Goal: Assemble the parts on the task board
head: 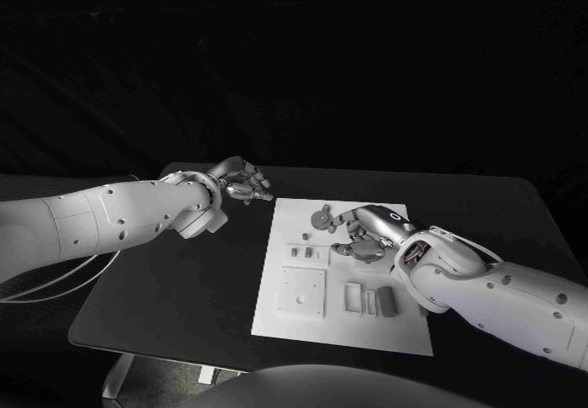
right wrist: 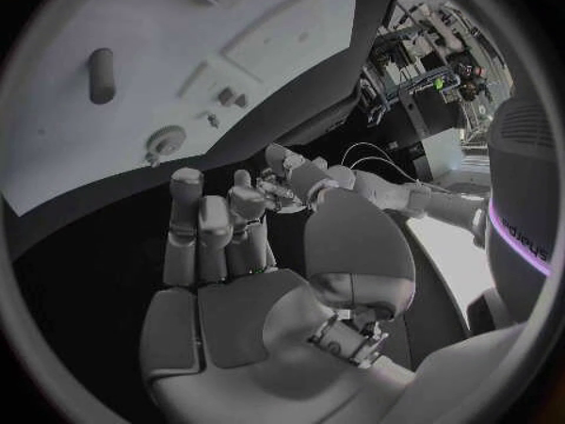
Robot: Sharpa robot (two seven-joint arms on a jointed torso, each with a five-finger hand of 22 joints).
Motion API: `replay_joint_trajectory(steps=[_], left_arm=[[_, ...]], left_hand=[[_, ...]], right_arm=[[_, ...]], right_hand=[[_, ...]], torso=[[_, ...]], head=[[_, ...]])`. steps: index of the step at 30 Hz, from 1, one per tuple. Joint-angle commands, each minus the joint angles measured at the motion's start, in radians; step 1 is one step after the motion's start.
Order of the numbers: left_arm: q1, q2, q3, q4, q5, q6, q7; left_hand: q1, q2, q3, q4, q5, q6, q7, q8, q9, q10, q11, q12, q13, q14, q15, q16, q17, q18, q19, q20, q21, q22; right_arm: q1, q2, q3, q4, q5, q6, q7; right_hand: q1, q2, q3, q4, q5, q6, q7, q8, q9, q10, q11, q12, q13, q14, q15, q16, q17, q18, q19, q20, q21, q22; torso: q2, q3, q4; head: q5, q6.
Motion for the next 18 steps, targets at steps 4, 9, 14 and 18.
replay_joint_trajectory(steps=[4,9,14,18], left_arm=[[-0.004,0.005,0.001,0.007,0.018,-0.004,0.025],[-0.007,0.006,0.001,0.011,0.023,-0.001,0.033],[-0.010,0.006,0.001,0.015,0.034,0.003,0.042],[-0.010,0.006,0.001,0.017,0.035,-0.004,0.045]], left_hand=[[0.003,0.003,-0.006,0.001,0.004,-0.001,0.005,0.004,0.001,0.008,0.002,-0.007,-0.003,0.004,0.006,-0.006,-0.002,0.037,0.003,0.005,-0.007,-0.001],[0.002,0.004,-0.006,0.001,0.004,-0.001,0.005,0.004,0.001,0.010,0.002,-0.009,-0.004,0.005,0.006,-0.006,-0.002,0.037,0.004,0.005,-0.008,-0.001],[0.002,0.008,-0.006,0.002,0.004,-0.001,0.005,0.004,0.001,0.012,0.001,-0.012,-0.005,0.005,0.006,-0.006,-0.002,0.037,0.004,0.006,-0.009,-0.001],[0.001,0.009,-0.006,0.002,0.004,0.000,0.005,0.005,0.001,0.013,0.001,-0.013,-0.006,0.005,0.006,-0.007,-0.002,0.037,0.005,0.006,-0.010,-0.001]], right_arm=[[0.013,-0.034,0.001,0.001,0.100,0.007,0.051],[0.015,-0.054,0.001,-0.009,0.140,0.009,0.075],[0.018,-0.068,0.001,-0.039,0.265,0.022,0.114],[0.023,-0.068,0.001,-0.079,0.398,0.030,0.152]], right_hand=[[-0.005,0.013,-0.007,0.001,-0.001,-0.005,0.014,0.004,-0.001,-0.008,-0.002,0.006,0.001,-0.004,0.001,-0.004,0.002,0.021,-0.006,0.001,-0.007,-0.001],[-0.006,0.016,-0.008,0.002,-0.001,-0.004,0.014,0.005,-0.001,-0.008,-0.002,0.006,0.001,-0.004,0.001,-0.004,0.002,0.021,-0.007,0.001,-0.007,-0.001],[-0.007,0.023,-0.009,0.002,-0.001,-0.002,0.013,0.006,-0.002,-0.009,-0.003,0.006,0.001,-0.005,0.000,-0.005,0.002,0.021,-0.008,0.001,-0.009,-0.002],[-0.011,0.035,-0.010,0.003,0.000,-0.004,0.013,0.006,-0.004,-0.015,-0.003,0.003,-0.001,-0.011,0.000,-0.010,0.001,0.021,-0.015,0.004,-0.014,-0.003]], torso=[[-0.001,0.0021,-0.0013],[-0.001,0.0038,-0.0017],[-0.001,0.0023,-0.0020],[-0.001,-0.0007,-0.0012]], head=[[-0.012,0.006],[-0.016,0.011],[-0.028,0.016],[-0.035,0.016]])
